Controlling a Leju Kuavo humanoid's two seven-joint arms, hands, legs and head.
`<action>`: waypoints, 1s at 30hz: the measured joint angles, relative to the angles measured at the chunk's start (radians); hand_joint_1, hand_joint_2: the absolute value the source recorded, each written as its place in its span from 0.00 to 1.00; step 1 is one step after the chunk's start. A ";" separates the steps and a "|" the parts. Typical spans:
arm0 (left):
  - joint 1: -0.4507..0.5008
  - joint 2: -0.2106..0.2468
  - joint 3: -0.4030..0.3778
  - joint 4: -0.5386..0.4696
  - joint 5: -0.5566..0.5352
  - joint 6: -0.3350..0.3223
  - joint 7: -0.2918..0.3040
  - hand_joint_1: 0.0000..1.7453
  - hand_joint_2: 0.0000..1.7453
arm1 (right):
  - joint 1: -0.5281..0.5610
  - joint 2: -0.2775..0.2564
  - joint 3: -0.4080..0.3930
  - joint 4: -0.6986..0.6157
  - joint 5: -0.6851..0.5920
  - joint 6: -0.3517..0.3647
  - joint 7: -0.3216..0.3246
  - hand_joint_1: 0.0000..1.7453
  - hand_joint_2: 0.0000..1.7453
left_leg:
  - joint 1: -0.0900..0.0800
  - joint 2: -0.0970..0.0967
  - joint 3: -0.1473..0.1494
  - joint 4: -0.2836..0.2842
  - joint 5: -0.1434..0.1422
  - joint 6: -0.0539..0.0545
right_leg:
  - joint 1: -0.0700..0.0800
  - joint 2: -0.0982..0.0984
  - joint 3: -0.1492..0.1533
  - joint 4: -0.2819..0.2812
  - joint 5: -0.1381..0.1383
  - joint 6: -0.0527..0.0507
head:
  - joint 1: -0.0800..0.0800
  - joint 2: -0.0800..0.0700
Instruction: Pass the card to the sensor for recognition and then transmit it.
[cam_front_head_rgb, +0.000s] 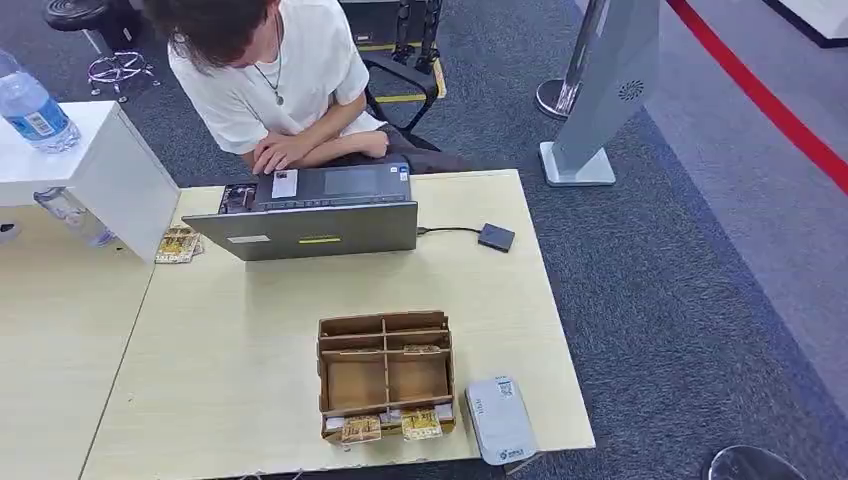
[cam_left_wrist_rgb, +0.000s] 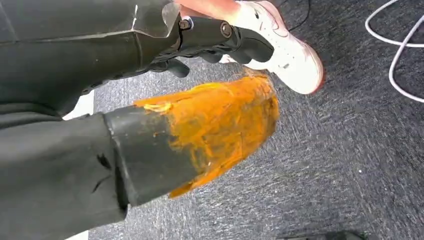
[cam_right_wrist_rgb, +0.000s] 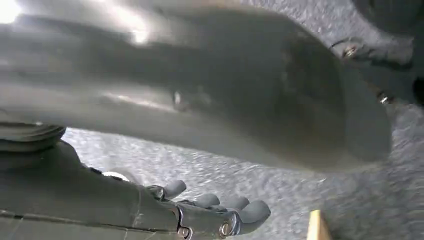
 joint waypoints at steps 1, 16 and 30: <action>0.000 0.000 0.000 0.000 -0.001 -0.001 -0.002 0.00 0.00 | 0.012 -0.004 0.005 -0.009 -0.021 0.013 -0.048 0.00 0.00 | 0.000 0.000 0.000 0.000 0.000 0.000 | 0.000 0.000 0.000 0.000 0.000 0.000 | 0.000 0.000; -0.006 -0.007 0.000 0.000 -0.006 -0.007 -0.007 0.00 0.00 | 0.382 -0.219 0.441 -0.835 -0.917 0.294 0.075 0.00 0.00 | -0.001 0.000 0.000 0.000 -0.001 0.000 | -0.001 0.000 0.000 0.000 -0.001 0.001 | 0.000 0.000; -0.010 -0.009 0.000 0.001 -0.007 -0.013 -0.008 0.00 0.00 | 0.385 -0.465 0.824 -1.217 -1.331 0.195 0.077 0.00 0.00 | -0.001 0.000 0.000 0.000 -0.001 0.000 | -0.001 0.000 0.000 0.000 -0.001 0.002 | 0.000 0.000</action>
